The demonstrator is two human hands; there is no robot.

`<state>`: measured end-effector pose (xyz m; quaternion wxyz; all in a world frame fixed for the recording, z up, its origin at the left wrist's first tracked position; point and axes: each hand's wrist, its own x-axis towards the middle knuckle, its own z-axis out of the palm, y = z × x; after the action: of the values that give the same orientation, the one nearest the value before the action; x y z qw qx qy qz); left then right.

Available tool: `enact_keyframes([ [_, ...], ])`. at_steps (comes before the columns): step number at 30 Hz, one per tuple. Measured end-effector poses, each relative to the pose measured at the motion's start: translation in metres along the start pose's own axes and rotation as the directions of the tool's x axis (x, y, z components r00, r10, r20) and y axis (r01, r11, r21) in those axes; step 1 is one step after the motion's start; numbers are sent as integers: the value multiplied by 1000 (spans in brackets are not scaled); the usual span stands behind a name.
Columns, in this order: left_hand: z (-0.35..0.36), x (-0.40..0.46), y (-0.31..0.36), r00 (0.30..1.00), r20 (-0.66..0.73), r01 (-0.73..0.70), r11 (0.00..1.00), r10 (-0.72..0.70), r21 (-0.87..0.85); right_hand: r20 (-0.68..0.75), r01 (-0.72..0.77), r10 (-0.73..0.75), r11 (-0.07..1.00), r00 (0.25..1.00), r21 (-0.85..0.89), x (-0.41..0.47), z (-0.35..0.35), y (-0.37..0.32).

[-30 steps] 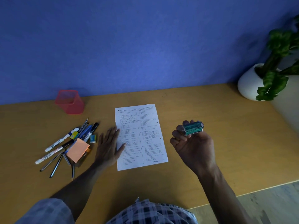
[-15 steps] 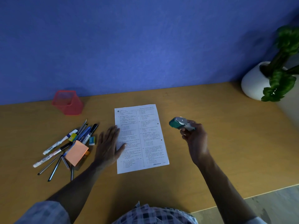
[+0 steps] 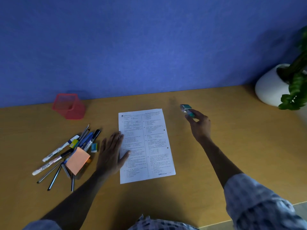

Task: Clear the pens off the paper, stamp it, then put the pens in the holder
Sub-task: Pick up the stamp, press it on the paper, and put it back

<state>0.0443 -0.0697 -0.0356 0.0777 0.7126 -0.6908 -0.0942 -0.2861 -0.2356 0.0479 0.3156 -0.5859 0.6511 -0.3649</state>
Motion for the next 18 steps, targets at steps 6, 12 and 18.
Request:
enact_keyframes([
  [6,2,0,-1,1000,0,4,1000,-4,-6,-56,-66,61,993,997,-94,34,16,8],
  [12,2,1,-2,1000,-3,7,1000,-7,-23,-17,-154,153,981,988,-122,54,33,13],
  [18,4,0,-2,1000,-13,0,1000,0,-22,-36,-212,209,967,977,-141,67,46,16],
])
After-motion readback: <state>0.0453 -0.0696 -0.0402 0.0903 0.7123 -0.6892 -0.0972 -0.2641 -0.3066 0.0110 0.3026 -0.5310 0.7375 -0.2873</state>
